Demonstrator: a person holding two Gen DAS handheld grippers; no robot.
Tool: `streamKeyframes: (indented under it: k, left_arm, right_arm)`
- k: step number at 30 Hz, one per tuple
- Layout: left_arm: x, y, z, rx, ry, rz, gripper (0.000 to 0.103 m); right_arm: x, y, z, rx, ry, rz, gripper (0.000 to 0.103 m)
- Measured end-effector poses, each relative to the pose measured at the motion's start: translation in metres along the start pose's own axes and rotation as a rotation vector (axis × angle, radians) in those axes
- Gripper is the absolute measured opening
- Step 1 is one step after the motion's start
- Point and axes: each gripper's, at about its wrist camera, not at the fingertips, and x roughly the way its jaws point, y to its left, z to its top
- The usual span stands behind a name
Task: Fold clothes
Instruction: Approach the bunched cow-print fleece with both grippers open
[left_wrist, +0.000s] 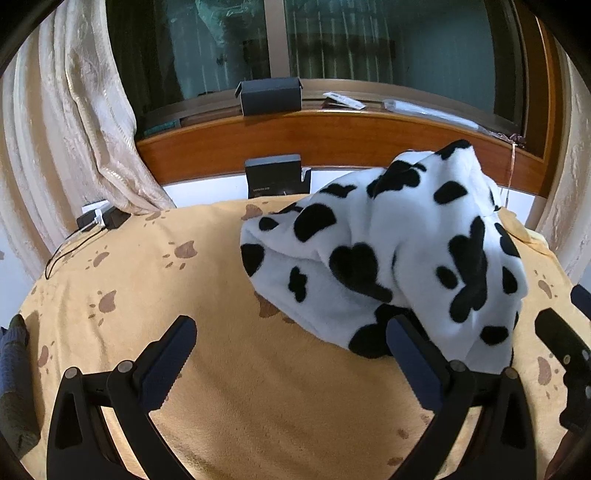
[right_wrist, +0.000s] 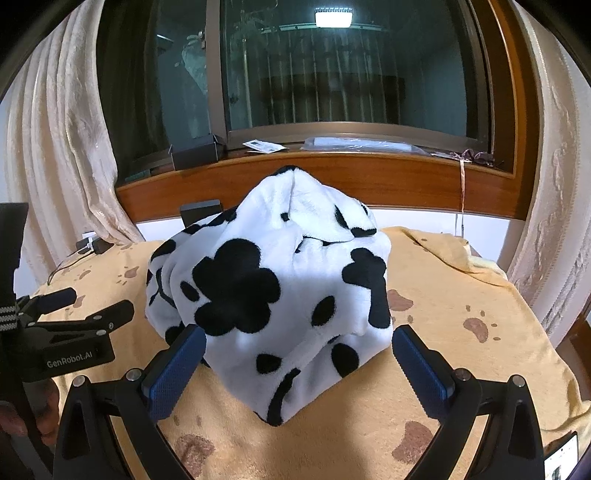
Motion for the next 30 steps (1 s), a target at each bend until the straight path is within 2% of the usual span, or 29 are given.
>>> streamKeyframes:
  k: [10, 30]
  left_arm:
    - [0.002, 0.005, -0.002, -0.019, 0.019, -0.005, 0.103]
    - [0.011, 0.012, -0.003, -0.051, 0.069, 0.003, 0.103]
  right_arm:
    - [0.005, 0.009, 0.008, -0.025, 0.012, -0.083, 0.102]
    - [0.013, 0.015, 0.006, -0.05, 0.057, -0.068, 0.102]
